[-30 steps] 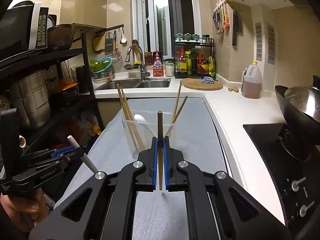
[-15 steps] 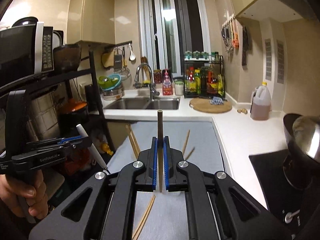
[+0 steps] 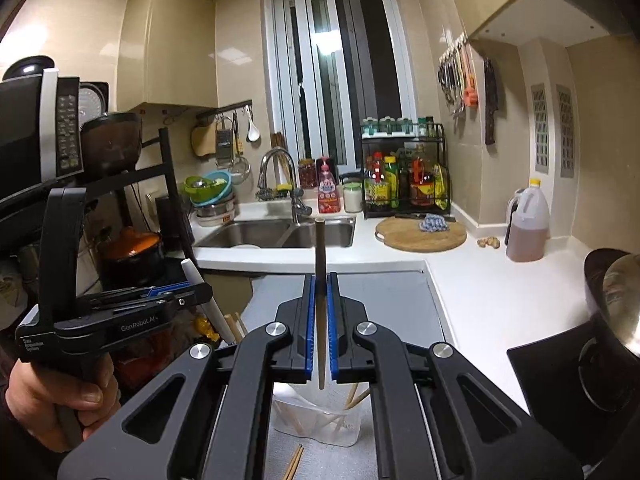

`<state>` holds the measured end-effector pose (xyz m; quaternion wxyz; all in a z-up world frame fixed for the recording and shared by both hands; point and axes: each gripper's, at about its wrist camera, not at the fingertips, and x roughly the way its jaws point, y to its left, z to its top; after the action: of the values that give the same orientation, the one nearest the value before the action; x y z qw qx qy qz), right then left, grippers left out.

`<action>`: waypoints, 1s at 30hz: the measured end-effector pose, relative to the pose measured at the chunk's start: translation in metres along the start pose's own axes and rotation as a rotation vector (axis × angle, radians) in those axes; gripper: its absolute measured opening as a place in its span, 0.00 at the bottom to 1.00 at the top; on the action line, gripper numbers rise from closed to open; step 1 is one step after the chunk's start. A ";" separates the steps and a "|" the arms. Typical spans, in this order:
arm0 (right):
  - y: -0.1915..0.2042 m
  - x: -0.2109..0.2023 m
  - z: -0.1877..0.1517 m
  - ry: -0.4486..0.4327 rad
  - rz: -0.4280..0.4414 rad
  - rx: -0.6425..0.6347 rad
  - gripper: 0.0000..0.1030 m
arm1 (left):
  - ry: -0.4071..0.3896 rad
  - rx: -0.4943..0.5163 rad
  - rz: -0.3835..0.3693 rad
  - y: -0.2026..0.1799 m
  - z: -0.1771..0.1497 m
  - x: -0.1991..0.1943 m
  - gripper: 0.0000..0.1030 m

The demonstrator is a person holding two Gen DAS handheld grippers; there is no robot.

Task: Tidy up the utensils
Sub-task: 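Lower the chopstick and fork into the container and open both tools, then move the right tool to the last two chopsticks while the left tool withdraws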

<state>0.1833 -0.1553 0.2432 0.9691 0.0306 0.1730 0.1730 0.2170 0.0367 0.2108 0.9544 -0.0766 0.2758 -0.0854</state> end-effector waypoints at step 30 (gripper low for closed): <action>0.002 -0.013 -0.069 0.103 -0.060 -0.022 0.30 | -0.042 0.075 0.052 -0.012 -0.076 -0.058 0.33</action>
<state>0.1476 -0.1580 0.1827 0.9640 0.0058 0.2217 0.1469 0.1260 0.0293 0.1792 0.9640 -0.0354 0.2543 -0.0690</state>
